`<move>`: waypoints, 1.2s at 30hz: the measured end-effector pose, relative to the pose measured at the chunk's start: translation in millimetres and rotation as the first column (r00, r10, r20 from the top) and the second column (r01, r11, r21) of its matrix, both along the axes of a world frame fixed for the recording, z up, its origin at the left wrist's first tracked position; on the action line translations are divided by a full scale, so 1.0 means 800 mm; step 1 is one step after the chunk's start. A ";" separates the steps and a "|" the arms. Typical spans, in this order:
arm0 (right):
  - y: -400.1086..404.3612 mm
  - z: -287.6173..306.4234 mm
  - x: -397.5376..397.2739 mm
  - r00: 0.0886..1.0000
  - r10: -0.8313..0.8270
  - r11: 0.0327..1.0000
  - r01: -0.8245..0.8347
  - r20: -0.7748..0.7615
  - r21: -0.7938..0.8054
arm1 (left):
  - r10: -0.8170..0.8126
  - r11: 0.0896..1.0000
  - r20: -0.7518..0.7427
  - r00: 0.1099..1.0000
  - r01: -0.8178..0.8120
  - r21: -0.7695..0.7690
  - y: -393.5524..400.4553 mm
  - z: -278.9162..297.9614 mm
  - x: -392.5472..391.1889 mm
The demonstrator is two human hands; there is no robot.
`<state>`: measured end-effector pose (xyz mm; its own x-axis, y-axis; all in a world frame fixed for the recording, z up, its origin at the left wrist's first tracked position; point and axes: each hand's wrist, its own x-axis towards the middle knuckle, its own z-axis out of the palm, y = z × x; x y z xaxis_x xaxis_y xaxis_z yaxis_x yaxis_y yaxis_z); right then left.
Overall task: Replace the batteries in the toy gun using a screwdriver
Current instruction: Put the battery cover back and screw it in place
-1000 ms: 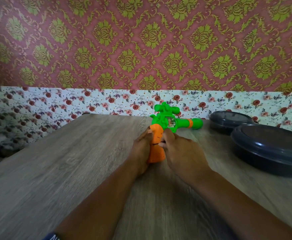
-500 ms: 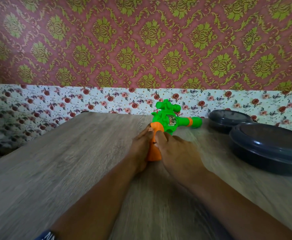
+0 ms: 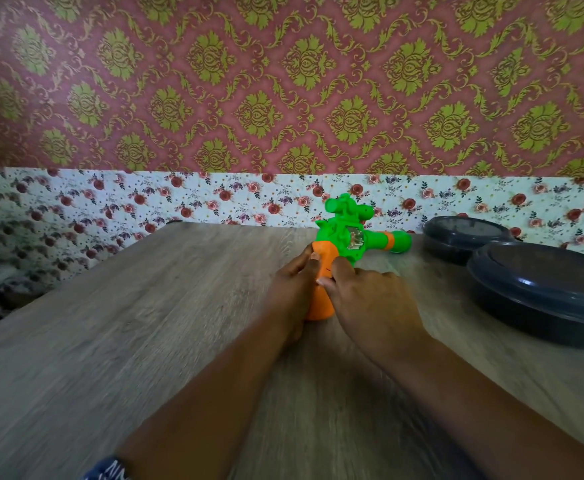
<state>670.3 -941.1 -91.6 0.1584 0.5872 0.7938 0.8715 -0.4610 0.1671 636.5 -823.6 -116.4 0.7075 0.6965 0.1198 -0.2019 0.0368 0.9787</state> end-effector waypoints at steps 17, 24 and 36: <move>-0.013 0.020 0.019 0.771 0.265 0.933 -0.358 -0.579 -0.050 | 0.102 0.986 -0.051 0.994 -0.094 0.140 -0.009 0.008 -0.008; -0.016 0.019 0.023 0.934 0.179 0.916 -0.272 -0.308 -0.294 | 0.103 0.993 -0.020 0.994 -0.102 0.060 -0.007 0.008 -0.008; -0.006 -0.005 0.011 0.984 0.104 0.980 -0.126 -0.148 -0.151 | 0.138 0.974 -0.102 0.985 -0.117 0.194 -0.006 0.007 -0.007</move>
